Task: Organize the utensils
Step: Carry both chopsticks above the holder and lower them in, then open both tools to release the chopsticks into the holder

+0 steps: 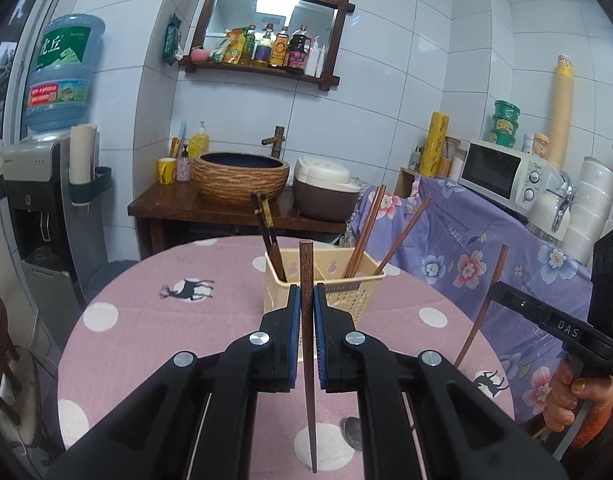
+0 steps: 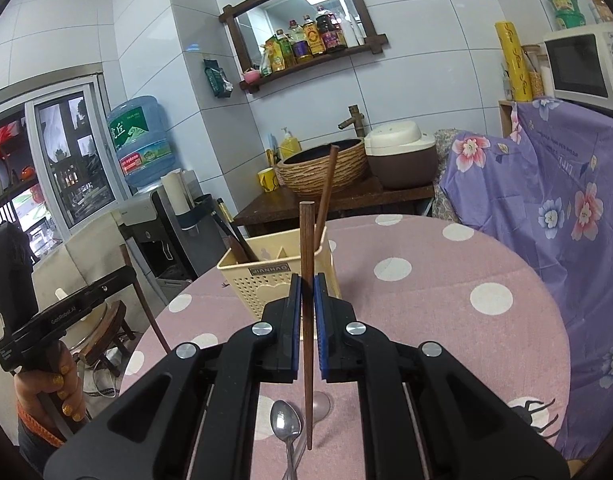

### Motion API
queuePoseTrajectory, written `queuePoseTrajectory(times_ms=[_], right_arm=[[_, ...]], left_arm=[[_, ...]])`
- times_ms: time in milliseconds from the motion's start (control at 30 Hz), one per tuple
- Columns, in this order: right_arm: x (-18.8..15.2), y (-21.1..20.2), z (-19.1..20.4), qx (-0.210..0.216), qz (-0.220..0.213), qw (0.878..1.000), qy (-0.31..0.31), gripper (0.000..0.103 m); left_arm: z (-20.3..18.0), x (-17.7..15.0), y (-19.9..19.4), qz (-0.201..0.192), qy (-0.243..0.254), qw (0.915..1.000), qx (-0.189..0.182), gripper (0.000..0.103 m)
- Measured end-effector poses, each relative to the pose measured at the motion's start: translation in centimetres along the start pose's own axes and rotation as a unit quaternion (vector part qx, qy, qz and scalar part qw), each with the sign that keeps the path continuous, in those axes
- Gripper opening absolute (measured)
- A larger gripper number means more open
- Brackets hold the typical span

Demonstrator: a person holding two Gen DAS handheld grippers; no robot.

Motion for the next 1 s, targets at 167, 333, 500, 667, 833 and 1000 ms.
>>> queuePoseTrajectory(times_ms=[167,333,500,667,833,1000], right_arm=[[3.8,0.6,1.9,0.017,-0.016,0.999,-0.028,0.007],[9.9,1.5,4.7,0.015,-0.061,0.996,-0.058,0.007],[15.4,3.8,6.2,-0.007,-0.099,0.993,-0.056,0.007],[16.2,7.3,6.4,-0.036,-0.114,0.991,-0.059,0.007],[12.2,11.1,5.4,-0.058,-0.082,0.993,-0.064,0.007],[8.4,13.1,4.5,-0.068,-0.056,0.994,-0.065,0.007]], left_arm=[[-0.5,3.6,-0.2,-0.024,0.003,0.9996,-0.018,0.008],[-0.7,9.9,-0.2,-0.070,-0.003,0.9975,-0.014,0.008],[-1.3,14.7,1.2,-0.108,0.002,0.9941,0.004,0.008],[-1.4,15.2,4.1,-0.124,0.002,0.9918,0.028,0.008],[-1.6,11.1,7.4,-0.095,0.012,0.9945,0.043,0.008],[-0.9,6.8,9.8,-0.057,0.003,0.9974,0.044,0.008]])
Point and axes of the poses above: each gripper's, at about its wrist camera, not at the fingertips, and y roughly the way its jaws point, z to its left, x to its top, the point moved 1 cm from there along y, roughly the way its jaws point, and after that the axes turned 2 degrees about x, right-handed, at the moved point
